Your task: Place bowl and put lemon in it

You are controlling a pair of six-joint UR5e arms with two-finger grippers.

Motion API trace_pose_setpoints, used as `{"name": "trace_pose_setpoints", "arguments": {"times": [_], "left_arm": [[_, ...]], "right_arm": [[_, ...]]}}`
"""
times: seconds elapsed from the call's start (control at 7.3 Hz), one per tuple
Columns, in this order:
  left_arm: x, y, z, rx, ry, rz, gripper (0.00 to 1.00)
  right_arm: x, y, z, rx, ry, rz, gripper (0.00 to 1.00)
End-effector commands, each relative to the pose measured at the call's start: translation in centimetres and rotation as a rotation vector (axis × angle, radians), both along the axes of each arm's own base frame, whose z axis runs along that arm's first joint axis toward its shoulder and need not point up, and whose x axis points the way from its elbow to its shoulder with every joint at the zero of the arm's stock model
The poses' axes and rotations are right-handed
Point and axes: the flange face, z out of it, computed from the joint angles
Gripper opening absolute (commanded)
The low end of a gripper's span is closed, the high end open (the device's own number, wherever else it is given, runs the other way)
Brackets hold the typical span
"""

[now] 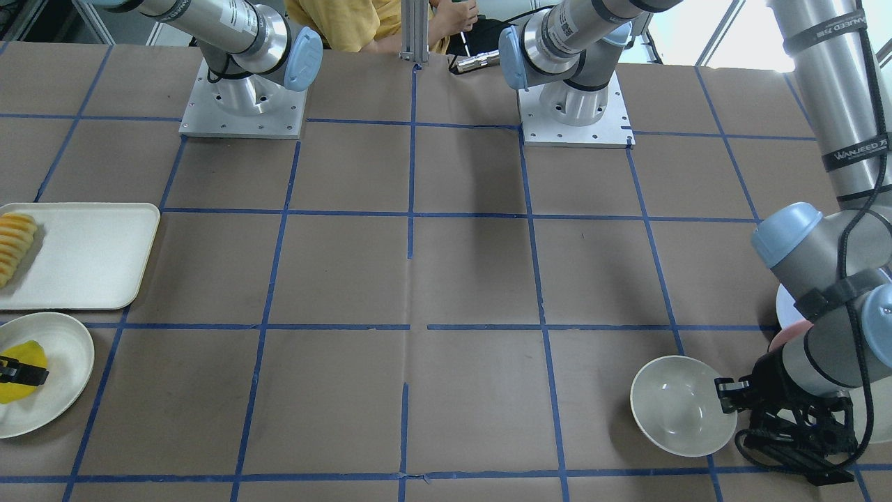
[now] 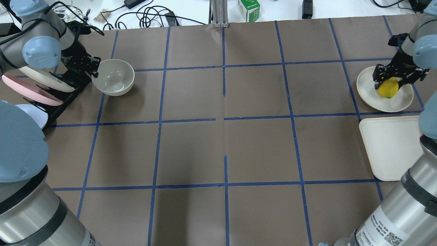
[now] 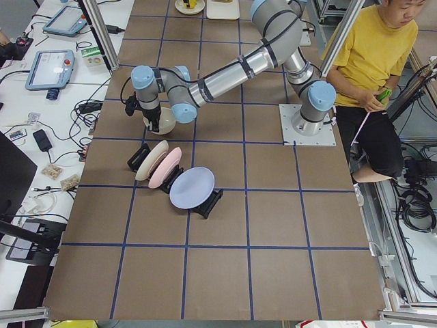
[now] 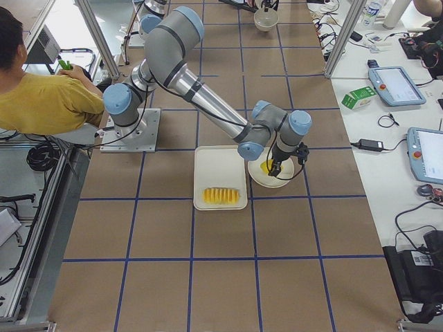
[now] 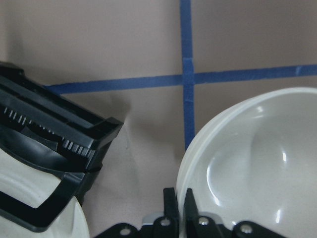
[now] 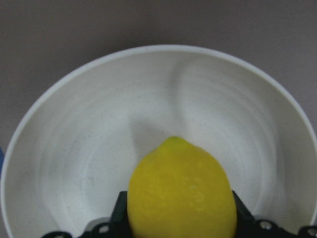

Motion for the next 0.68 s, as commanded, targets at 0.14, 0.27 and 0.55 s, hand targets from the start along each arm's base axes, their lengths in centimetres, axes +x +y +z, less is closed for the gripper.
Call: {"name": "trace_pose_setpoints", "arguments": {"times": [0.14, 0.27, 0.55], "left_arm": [[-14.3, 3.0, 1.8, 0.032, 0.138, 0.025, 0.00], [-19.5, 5.0, 2.0, 0.064, 0.215, 0.129, 0.00], [-27.4, 9.0, 0.8, 0.096, 0.210, 0.216, 0.00]], "right_arm": [[0.1, 0.3, 2.0, 0.036, -0.012, -0.002, 0.00], [0.4, 0.6, 3.7, 0.053, -0.021, 0.000, 0.00], [2.0, 1.7, 10.0, 0.096, -0.060, 0.008, 0.00]]}}
